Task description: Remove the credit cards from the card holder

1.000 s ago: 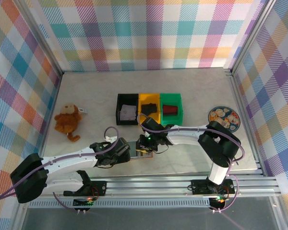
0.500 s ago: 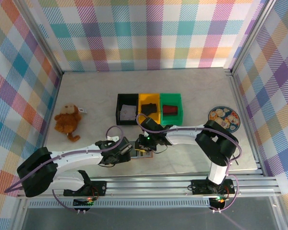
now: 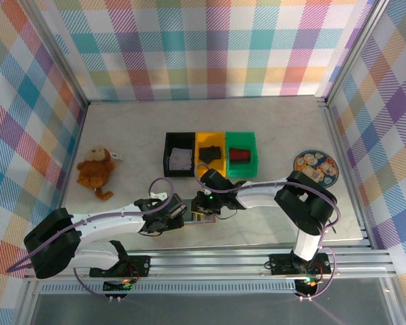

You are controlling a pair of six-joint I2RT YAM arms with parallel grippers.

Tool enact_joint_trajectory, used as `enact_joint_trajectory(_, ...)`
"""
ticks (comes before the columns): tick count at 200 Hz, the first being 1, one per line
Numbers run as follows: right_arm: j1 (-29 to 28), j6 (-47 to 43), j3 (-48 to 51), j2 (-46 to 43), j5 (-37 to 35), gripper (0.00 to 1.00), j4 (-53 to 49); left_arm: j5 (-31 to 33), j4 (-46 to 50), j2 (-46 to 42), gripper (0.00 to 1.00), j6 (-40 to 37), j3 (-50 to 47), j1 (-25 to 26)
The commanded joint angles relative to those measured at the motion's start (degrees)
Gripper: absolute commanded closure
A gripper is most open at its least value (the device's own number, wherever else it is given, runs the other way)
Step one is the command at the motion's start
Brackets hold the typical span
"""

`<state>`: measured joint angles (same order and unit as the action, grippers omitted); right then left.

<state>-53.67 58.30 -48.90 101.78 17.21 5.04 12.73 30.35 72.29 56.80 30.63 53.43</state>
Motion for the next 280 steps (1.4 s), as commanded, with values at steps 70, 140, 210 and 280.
enact_joint_trajectory(70,-1.3,1.3,3.8,-3.7,-1.2,0.92,5.5,-5.3,-9.0,4.6,0.20,1.9,-3.4,-0.8)
enact_joint_trajectory(140,-1.3,0.7,4.7,-5.4,-2.5,0.98,3.3,-5.3,-8.9,4.8,0.20,1.9,-3.3,-0.8)
enact_joint_trajectory(210,-1.3,-0.8,5.8,-9.2,-4.5,1.00,0.6,-5.3,-9.0,4.9,0.20,2.0,-3.3,-0.8)
enact_joint_trajectory(280,-0.7,-3.6,7.4,-15.5,-6.4,1.00,-2.9,-5.0,-7.7,4.1,0.20,1.5,-2.2,-0.8)
